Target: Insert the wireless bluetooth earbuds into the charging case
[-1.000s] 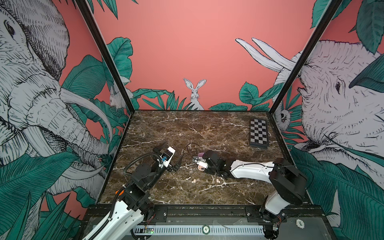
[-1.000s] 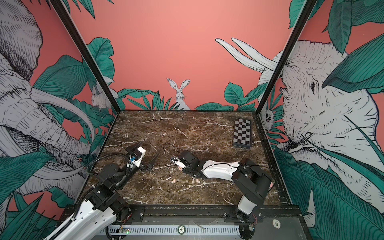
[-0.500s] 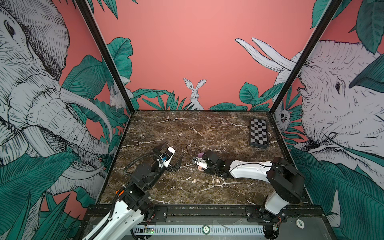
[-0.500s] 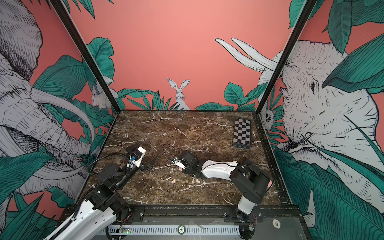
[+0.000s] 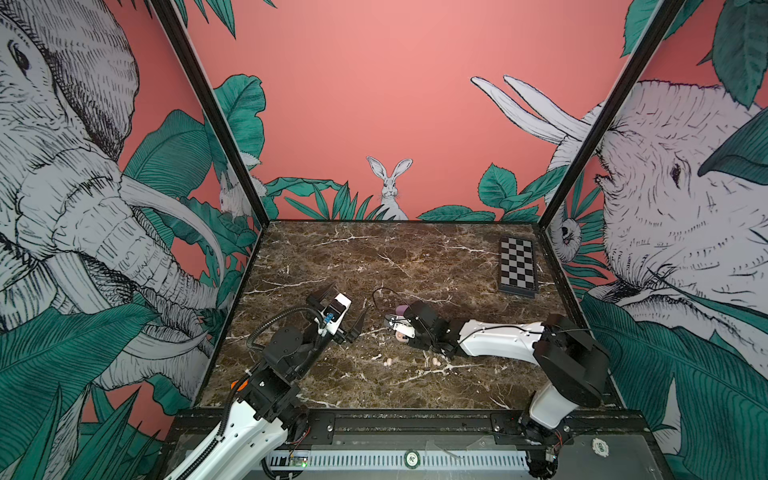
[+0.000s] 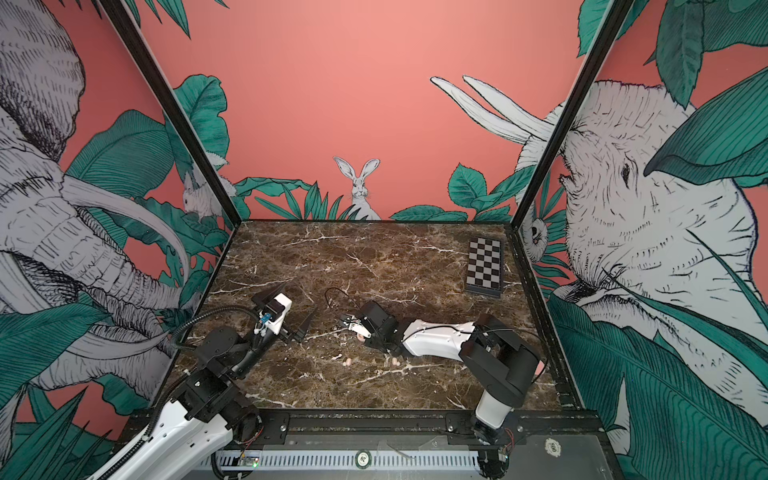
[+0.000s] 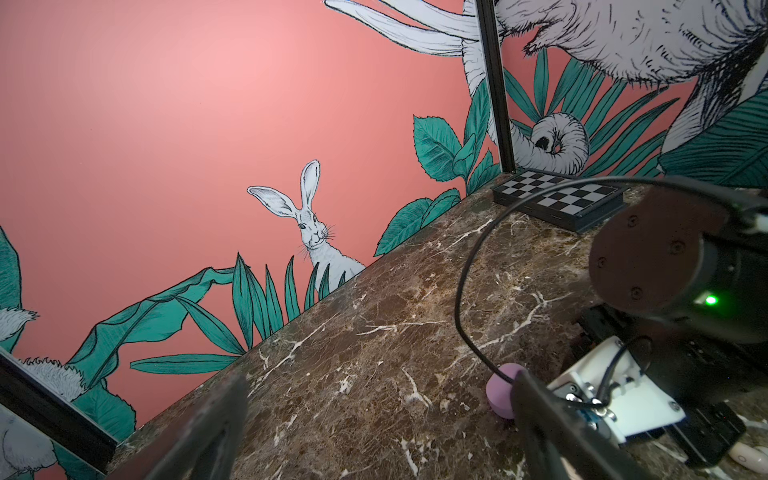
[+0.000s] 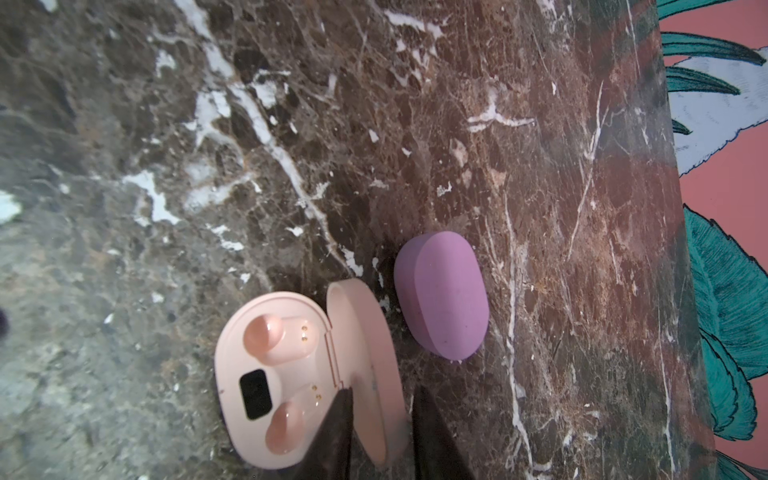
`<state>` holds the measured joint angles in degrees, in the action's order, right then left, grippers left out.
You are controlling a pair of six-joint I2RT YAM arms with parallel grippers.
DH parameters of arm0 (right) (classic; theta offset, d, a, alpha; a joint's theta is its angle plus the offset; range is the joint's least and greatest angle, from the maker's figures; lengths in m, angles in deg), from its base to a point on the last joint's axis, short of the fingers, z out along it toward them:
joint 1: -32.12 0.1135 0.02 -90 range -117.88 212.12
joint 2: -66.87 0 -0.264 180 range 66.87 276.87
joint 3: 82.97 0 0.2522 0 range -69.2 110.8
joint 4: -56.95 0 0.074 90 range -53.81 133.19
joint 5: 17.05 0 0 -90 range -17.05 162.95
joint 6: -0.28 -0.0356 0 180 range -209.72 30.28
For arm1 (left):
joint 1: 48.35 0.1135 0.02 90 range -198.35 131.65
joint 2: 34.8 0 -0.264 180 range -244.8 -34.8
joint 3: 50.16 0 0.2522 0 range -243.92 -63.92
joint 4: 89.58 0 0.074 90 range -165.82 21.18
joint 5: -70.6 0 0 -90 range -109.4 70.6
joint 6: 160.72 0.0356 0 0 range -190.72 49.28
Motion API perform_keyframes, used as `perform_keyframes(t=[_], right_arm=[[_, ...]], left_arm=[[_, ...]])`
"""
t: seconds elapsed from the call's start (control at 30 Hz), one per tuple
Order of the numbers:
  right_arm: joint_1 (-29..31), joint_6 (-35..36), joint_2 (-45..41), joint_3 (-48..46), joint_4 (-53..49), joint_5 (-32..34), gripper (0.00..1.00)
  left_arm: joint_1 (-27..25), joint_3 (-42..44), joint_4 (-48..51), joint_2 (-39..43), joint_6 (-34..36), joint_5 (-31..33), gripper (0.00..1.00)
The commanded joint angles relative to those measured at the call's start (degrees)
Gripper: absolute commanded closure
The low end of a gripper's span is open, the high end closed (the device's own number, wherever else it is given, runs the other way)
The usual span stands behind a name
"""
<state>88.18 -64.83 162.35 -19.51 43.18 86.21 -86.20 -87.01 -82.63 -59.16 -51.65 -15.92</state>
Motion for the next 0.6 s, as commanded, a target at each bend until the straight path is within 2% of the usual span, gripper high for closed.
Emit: perform_keyframes(t=[0.0, 0.47, 0.57], right_arm=[[0.36, -0.31, -0.64, 1.65, 0.90, 0.52, 0.72], [0.29, -0.62, -3.29, 1.40, 0.89, 0.28, 0.68], [0.42, -1.08, -6.19, 1.36, 0.67, -0.06, 0.67]], left_arm=[[-0.21, 0.76, -1.61, 0.19, 0.42, -0.39, 0.01], [-0.21, 0.69, -1.54, 0.06, 0.44, -0.31, 0.01], [-0.21, 0.68, -1.52, 0.09, 0.44, -0.18, 0.01]])
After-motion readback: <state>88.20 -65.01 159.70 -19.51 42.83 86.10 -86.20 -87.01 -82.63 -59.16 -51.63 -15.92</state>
